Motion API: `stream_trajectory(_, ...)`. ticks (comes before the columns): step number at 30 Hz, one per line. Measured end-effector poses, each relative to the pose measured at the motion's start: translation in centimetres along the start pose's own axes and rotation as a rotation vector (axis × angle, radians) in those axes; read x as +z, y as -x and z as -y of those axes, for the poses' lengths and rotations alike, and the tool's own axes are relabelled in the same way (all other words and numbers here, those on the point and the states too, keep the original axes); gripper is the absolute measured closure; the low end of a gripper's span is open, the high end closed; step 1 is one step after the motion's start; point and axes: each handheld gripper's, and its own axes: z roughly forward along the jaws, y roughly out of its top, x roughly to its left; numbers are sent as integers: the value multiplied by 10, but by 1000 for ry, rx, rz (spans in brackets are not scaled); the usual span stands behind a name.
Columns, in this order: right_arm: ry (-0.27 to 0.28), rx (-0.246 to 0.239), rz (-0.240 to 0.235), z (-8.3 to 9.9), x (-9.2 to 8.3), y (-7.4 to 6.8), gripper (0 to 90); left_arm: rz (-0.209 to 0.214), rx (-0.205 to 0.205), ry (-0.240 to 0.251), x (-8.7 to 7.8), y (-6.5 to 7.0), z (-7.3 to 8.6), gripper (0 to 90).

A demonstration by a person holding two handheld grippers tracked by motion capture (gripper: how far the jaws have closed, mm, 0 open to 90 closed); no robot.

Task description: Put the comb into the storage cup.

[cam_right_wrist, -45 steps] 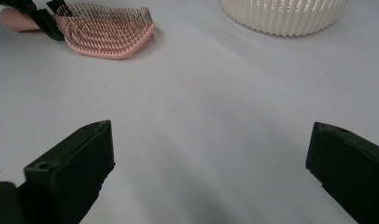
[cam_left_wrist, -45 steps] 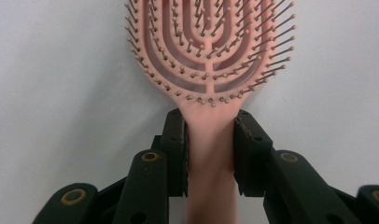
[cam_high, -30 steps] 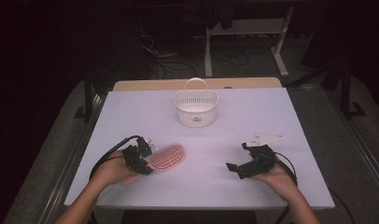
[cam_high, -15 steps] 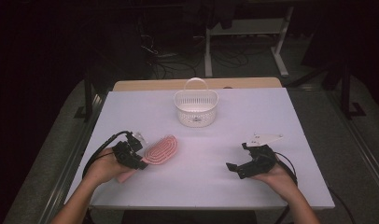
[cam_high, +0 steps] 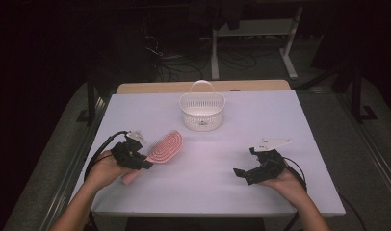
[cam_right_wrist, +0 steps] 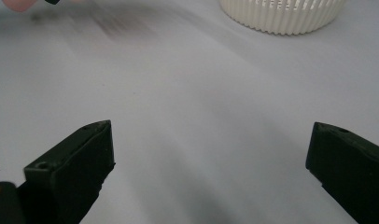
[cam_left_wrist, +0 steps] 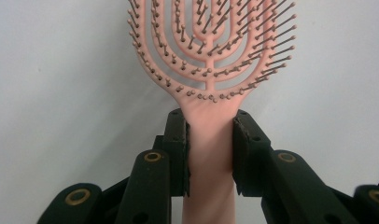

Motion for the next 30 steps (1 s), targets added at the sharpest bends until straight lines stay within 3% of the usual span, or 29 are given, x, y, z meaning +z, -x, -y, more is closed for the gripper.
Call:
stream_trajectory(13,5,2,-1,0,-1,0,6,12,22,99,-4,0,-5,707)
stream_trajectory(15,7,3,-1,0,-1,0,6,30,20,119,-4,-1,-5,707)
stream_trajectory(30,5,2,-5,0,0,1,6,46,-1,215,-13,-11,-6,708)
